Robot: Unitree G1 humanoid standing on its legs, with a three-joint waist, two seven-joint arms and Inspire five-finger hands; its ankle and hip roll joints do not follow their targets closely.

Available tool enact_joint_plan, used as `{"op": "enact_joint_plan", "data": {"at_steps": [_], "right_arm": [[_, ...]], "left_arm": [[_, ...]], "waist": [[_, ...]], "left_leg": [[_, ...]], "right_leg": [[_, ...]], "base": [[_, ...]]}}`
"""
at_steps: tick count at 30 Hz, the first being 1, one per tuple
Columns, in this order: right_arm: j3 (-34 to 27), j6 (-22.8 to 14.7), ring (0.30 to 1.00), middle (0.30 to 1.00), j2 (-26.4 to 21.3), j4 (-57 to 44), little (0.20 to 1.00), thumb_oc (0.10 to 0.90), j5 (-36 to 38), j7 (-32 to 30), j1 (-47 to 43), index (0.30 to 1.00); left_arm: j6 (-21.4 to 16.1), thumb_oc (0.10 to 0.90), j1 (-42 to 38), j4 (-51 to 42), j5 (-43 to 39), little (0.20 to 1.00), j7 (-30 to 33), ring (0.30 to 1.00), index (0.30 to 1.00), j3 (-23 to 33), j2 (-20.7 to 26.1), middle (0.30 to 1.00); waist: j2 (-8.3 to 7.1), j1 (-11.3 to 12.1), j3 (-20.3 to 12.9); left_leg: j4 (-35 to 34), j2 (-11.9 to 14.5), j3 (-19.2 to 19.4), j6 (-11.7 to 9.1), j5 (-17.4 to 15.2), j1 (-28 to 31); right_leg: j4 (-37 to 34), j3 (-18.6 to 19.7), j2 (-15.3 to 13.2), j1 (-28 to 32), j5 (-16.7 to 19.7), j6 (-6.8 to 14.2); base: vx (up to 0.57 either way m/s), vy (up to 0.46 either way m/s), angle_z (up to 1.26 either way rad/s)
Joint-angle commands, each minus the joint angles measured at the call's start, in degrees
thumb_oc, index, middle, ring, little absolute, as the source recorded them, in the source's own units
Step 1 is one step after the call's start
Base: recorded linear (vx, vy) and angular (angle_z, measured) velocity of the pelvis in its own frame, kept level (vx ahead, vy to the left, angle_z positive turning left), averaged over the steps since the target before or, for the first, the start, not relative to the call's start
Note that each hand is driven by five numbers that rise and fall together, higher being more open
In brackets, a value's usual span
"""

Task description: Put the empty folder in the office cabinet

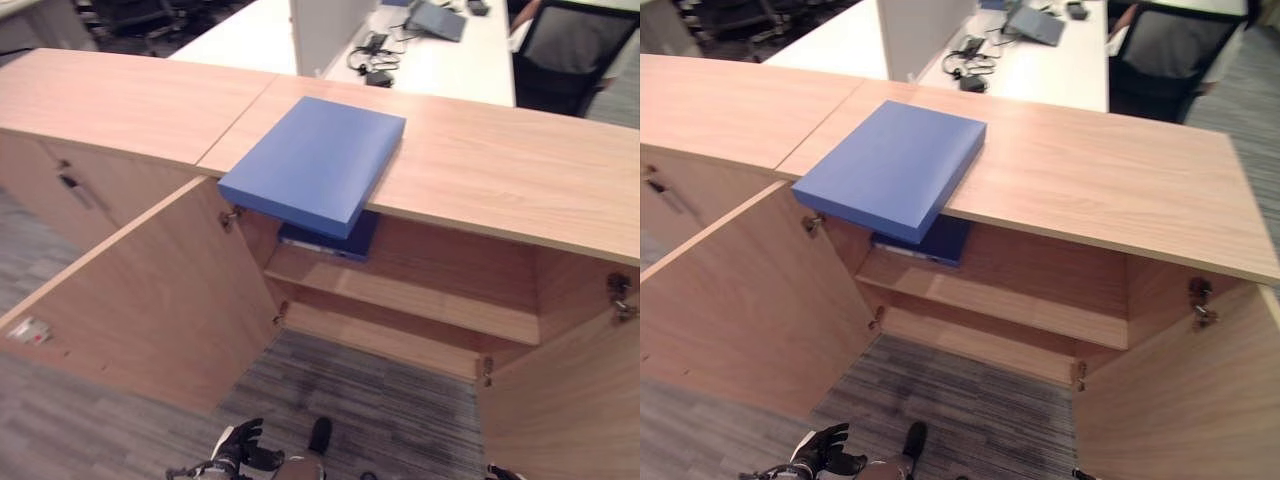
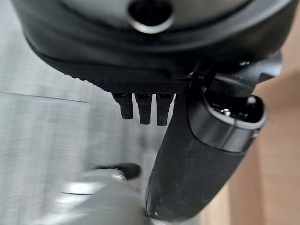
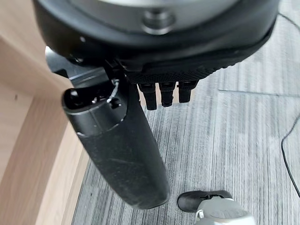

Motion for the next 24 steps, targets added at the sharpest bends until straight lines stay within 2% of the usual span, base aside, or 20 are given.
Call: {"op": "enact_joint_plan", "data": {"at_steps": [1,9,15,17,18,20,22,23,24], "right_arm": [[-0.45,-0.15,0.900,0.900,-2.36,-2.73,0.900,0.800,-2.01,0.35,0.31,0.900],[-0.07,-0.20,0.900,0.900,-1.81,-7.47,0.900,0.800,-1.61,1.20,0.37,0.900],[-0.60,-0.04,0.900,0.900,-0.92,-8.43,0.900,0.800,1.11,1.56,0.50,0.900],[-1.51,-0.43,0.900,0.900,-0.15,-9.69,0.900,0.800,3.12,1.28,0.72,0.900],[-2.52,-0.97,0.900,0.900,0.64,-10.48,0.900,0.800,5.16,0.94,1.49,0.900],[-2.62,-1.02,0.900,0.900,1.26,-9.69,0.900,0.800,5.89,0.96,1.68,0.900],[-2.98,-1.55,0.900,0.900,3.29,-8.00,0.900,0.800,8.20,1.17,2.49,0.900],[-2.96,-1.55,0.900,0.900,3.29,-8.00,0.900,0.800,8.20,1.17,2.50,0.900],[-3.48,-2.27,0.900,0.900,4.22,-7.21,0.900,0.800,9.43,1.24,3.11,0.900]], "left_arm": [[-2.38,0.800,1.44,-6.03,-4.33,0.900,-1.24,0.900,0.900,-1.52,2.36,0.900],[-2.56,0.800,3.39,-13.16,-9.97,0.900,-2.72,0.900,0.900,-1.18,3.34,0.900],[-1.73,0.800,3.35,-15.17,-13.21,0.900,-2.44,0.900,0.900,-1.29,2.96,0.900],[-2.00,0.800,4.93,-22.33,-12.50,0.900,-1.21,0.900,0.900,1.02,4.61,0.900],[-3.28,0.800,8.32,-32.89,-11.25,0.900,0.37,0.900,0.900,5.56,6.12,0.900],[-3.66,0.800,9.70,-36.34,-10.41,0.900,1.28,0.900,0.900,7.26,6.27,0.900],[-6.43,0.800,12.22,-47.75,-5.90,0.900,7.23,0.900,0.900,14.51,5.00,0.900],[-6.40,0.800,12.26,-47.79,-5.90,0.900,7.22,0.900,0.900,14.54,5.00,0.900],[-8.34,0.800,12.80,-53.28,-0.49,0.900,12.17,0.900,0.900,19.59,4.43,0.900]], "waist": [[0.52,0.67,-2.31],[2.19,-0.50,-4.72],[2.69,-0.96,-5.72],[2.81,-0.63,-6.01],[2.63,0.28,-6.10],[2.33,0.71,-6.15],[1.37,2.06,-6.26],[1.36,2.02,-6.25],[0.69,2.79,-6.32]], "left_leg": [[0.89,-1.12,1.32,1.06,-4.46,-0.36],[-2.07,-1.30,4.87,2.57,-6.20,3.67],[-2.07,-1.89,4.68,2.85,-7.07,4.71],[-2.07,-2.17,4.21,2.93,-7.52,5.28],[-2.07,-2.51,3.52,3.06,-7.66,5.66],[-2.07,-2.62,3.25,3.04,-7.75,5.86],[-2.07,-2.95,2.48,3.05,-8.01,6.32],[-2.07,-2.95,2.46,3.05,-8.01,6.34],[-2.07,-3.04,2.06,3.02,-8.15,6.49]], "right_leg": [[-1.69,-0.44,1.18,-4.46,3.91,2.63],[-3.85,2.33,0.01,-3.12,4.76,4.35],[-5.03,2.27,-0.63,-1.88,4.97,4.83],[-5.70,1.72,-1.04,-1.09,5.08,4.90],[-5.90,1.32,-1.21,-0.67,5.26,4.81],[-6.14,0.97,-1.35,-0.26,5.38,4.77],[-6.78,0.33,-1.49,0.74,5.46,4.55],[-6.80,0.31,-1.49,0.77,5.46,4.55],[-7.05,-0.03,-1.49,1.04,5.48,4.46]], "base": [[0.08,0.130,-0.39],[0.07,0.114,-0.34],[0.03,0.049,-0.02],[0.03,0.037,0.04],[0.01,0.017,0.08],[0.01,-0.011,0.18],[0.02,-0.030,0.22],[0.01,-0.031,0.19],[0.01,-0.021,0.18]]}}
